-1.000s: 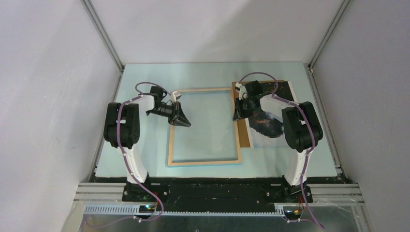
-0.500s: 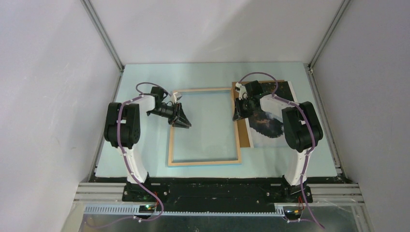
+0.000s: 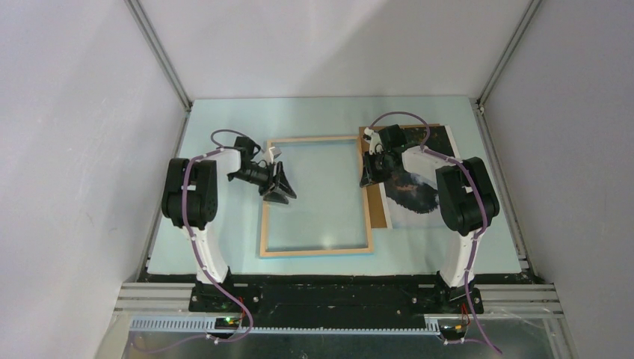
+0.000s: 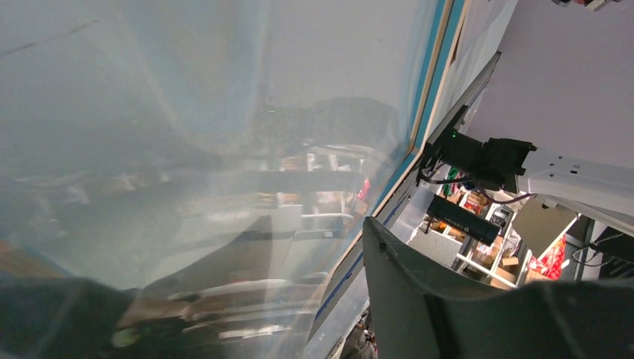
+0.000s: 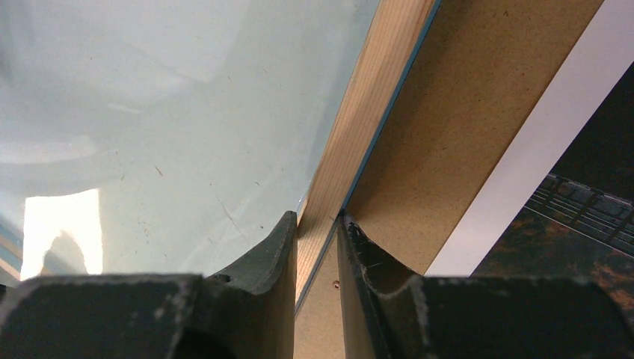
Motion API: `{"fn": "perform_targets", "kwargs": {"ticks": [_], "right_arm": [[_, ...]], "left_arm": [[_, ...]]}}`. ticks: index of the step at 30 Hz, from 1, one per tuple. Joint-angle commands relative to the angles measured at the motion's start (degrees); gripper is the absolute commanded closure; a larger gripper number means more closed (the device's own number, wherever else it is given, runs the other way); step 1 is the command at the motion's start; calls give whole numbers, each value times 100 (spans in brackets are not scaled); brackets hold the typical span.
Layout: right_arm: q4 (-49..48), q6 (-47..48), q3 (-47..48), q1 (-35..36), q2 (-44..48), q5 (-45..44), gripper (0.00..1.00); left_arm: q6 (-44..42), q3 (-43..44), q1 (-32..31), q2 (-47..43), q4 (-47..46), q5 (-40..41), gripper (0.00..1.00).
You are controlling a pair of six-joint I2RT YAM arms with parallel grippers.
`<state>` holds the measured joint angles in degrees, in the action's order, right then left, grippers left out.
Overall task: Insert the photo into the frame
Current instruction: Place the photo frame item in the photo frame.
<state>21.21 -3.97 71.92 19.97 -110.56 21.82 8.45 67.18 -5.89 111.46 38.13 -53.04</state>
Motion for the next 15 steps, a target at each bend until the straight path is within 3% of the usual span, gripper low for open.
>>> {"fn": "perform_targets", "kwargs": {"ticks": [1,15], "right_arm": [[-51,153,94,136,52,112,75],[-30,169,101,129,138,61,75]], "left_arm": [[-155,-76,-245,34,189,90,45],[-163,-45,-288,-21,184,696,28]]}}
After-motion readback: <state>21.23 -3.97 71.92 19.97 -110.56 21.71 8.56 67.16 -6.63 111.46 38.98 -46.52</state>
